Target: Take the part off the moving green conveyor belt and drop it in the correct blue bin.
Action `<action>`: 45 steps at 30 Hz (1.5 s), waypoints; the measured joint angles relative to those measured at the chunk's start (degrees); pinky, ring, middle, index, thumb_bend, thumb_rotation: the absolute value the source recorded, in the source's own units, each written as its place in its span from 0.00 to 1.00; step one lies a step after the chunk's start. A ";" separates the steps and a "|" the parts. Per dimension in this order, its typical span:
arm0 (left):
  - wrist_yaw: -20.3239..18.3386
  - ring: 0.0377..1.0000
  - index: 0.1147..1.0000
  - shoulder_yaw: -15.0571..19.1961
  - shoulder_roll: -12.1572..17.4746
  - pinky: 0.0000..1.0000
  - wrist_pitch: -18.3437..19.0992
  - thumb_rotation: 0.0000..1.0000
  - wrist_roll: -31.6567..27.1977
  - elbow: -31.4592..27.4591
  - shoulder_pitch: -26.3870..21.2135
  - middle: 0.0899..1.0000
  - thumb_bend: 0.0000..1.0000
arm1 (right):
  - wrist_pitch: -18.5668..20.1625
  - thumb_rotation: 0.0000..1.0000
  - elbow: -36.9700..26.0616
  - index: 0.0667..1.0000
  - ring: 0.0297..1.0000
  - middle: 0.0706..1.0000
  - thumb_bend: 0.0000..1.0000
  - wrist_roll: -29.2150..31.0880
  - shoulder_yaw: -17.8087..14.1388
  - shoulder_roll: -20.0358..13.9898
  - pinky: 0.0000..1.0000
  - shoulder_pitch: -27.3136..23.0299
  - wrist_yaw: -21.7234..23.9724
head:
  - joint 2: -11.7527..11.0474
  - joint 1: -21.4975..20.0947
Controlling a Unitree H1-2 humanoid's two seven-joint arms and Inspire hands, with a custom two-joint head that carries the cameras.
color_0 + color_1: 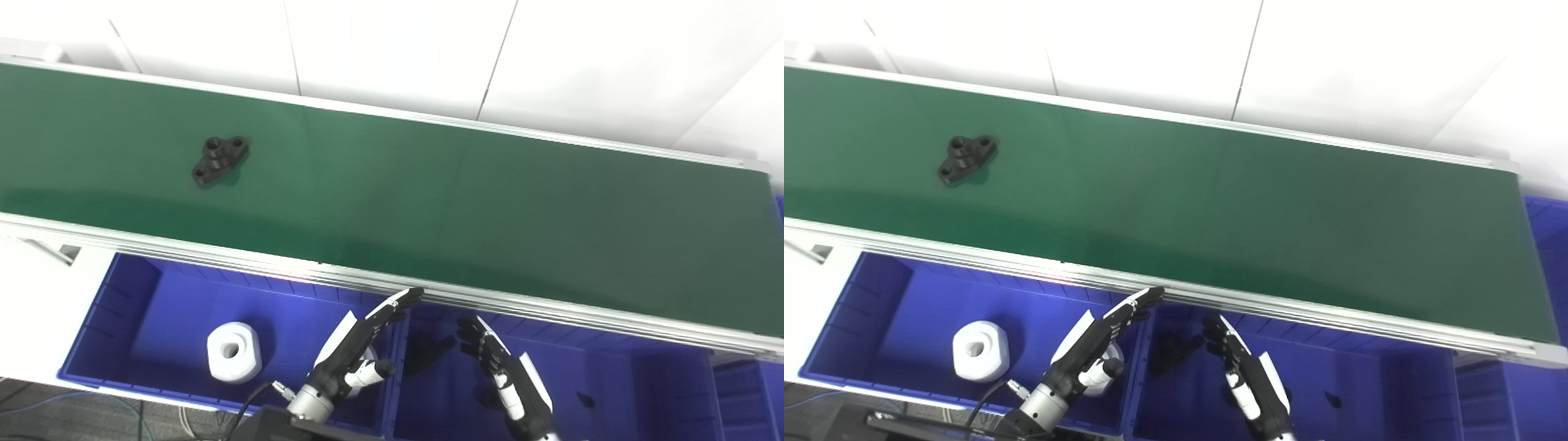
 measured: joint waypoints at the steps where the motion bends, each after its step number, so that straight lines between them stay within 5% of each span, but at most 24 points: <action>1: 0.40 0.93 0.87 -0.16 0.05 0.88 -0.07 0.99 0.03 0.20 -0.33 0.90 0.94 | 0.00 1.00 0.04 0.95 0.92 0.93 0.97 0.00 -0.06 0.00 0.90 -0.06 0.13 | -0.26 0.09; 22: 4.29 0.92 0.87 -3.35 1.33 0.85 -0.65 0.98 0.04 2.12 -2.47 0.90 0.93 | 0.00 1.00 0.39 0.95 0.92 0.92 0.94 1.08 -2.20 0.31 0.88 -0.40 2.77 | -1.14 1.76; 45: 5.94 0.91 0.87 -4.55 1.78 0.84 -0.65 0.99 -0.09 2.48 -2.84 0.89 0.94 | -0.08 1.00 -15.99 0.99 0.92 0.93 0.96 9.62 -2.12 -3.05 0.88 8.45 11.16 | -0.70 1.32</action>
